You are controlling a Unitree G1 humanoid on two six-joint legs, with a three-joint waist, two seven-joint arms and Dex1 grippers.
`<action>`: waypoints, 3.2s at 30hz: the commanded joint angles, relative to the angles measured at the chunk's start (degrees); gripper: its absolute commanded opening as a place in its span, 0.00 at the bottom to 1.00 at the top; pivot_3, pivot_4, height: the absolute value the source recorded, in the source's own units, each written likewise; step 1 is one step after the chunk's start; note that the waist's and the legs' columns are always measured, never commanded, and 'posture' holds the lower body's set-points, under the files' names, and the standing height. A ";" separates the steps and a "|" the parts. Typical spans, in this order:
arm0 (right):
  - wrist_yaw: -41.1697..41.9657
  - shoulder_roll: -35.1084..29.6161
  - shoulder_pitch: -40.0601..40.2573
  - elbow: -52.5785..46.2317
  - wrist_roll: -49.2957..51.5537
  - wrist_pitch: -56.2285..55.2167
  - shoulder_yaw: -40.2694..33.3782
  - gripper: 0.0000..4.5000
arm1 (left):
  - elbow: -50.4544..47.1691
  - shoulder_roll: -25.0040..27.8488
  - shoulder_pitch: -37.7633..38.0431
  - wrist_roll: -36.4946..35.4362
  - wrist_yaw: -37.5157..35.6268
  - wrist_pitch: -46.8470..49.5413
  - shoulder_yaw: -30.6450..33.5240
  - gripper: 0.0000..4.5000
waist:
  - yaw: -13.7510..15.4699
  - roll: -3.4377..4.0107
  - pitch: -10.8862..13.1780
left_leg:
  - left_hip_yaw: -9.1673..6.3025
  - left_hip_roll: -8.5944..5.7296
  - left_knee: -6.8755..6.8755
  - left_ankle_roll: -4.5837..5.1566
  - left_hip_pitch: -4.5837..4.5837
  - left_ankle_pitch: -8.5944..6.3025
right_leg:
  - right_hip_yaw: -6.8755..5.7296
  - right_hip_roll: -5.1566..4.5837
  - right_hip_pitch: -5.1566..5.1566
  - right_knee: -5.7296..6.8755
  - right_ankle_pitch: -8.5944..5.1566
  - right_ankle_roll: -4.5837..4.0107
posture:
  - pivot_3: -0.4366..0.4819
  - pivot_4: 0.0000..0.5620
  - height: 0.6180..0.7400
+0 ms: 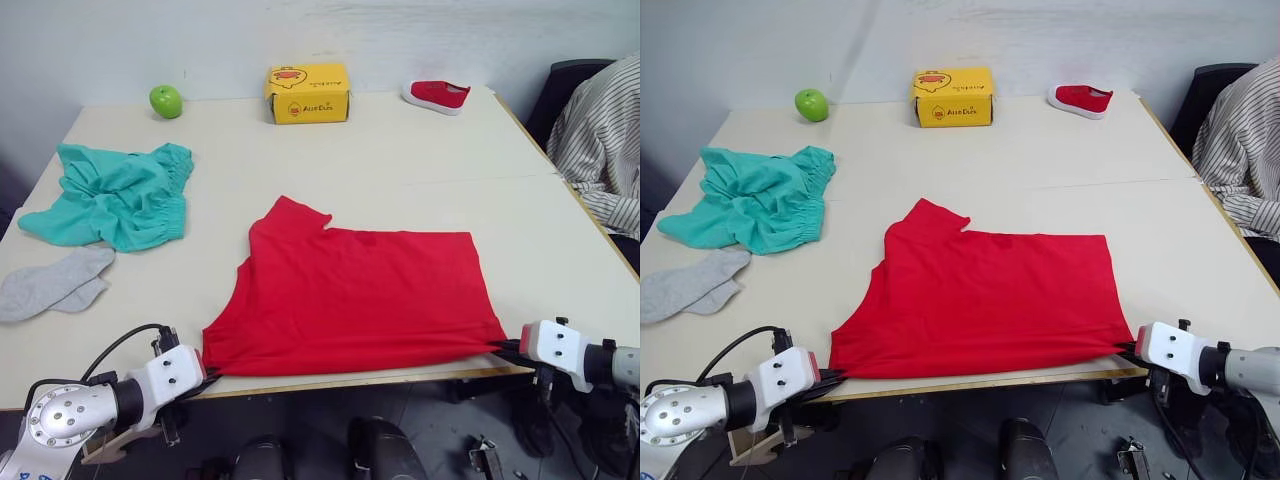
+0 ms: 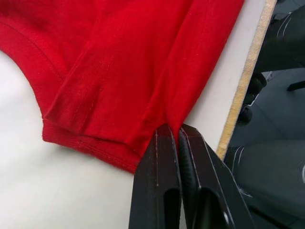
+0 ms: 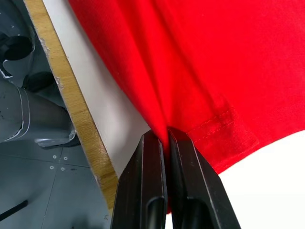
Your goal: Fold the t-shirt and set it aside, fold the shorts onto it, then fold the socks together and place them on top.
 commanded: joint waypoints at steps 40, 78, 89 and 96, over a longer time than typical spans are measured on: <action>6.76 12.65 -63.50 57.17 -1.21 7.81 8.42 0.99 | 53.31 -0.82 -63.35 -16.74 -5.04 20.92 -5.93 1.00 | -0.72 -0.15 1.26 | 0.69 -0.15 0.09 -0.76 -0.55 0.80 | 0.04 0.66 -1.09 0.96 0.14 -0.10 | 0.48 0.27 1.00; -2.35 24.38 -77.43 77.57 -11.24 10.37 7.03 0.55 | 75.20 -8.28 -76.24 -5.74 -7.27 9.25 -10.82 1.00 | -3.54 -0.24 1.31 | 1.43 -0.06 0.27 -0.79 -0.30 0.89 | 1.00 0.89 -1.21 1.39 0.20 0.01 | 0.48 0.27 1.00; -4.70 22.47 -75.93 76.99 -14.27 4.25 8.28 0.01 | 77.86 -9.59 -76.43 -4.89 -5.19 6.61 -10.82 1.00 | -3.43 -0.24 1.31 | 1.44 -0.06 0.27 -0.79 -0.30 0.89 | 1.13 0.88 -1.21 1.38 0.20 0.01 | 0.48 0.27 1.00; -0.75 22.46 -74.26 75.87 -13.62 1.95 8.43 0.01 | 87.41 -12.31 -82.25 -2.92 -2.33 2.98 -11.22 1.00 | -3.33 -0.25 1.32 | 1.54 -0.09 0.28 -0.79 -0.29 0.89 | 1.04 0.88 -1.20 1.36 0.20 0.01 | 0.48 0.27 1.00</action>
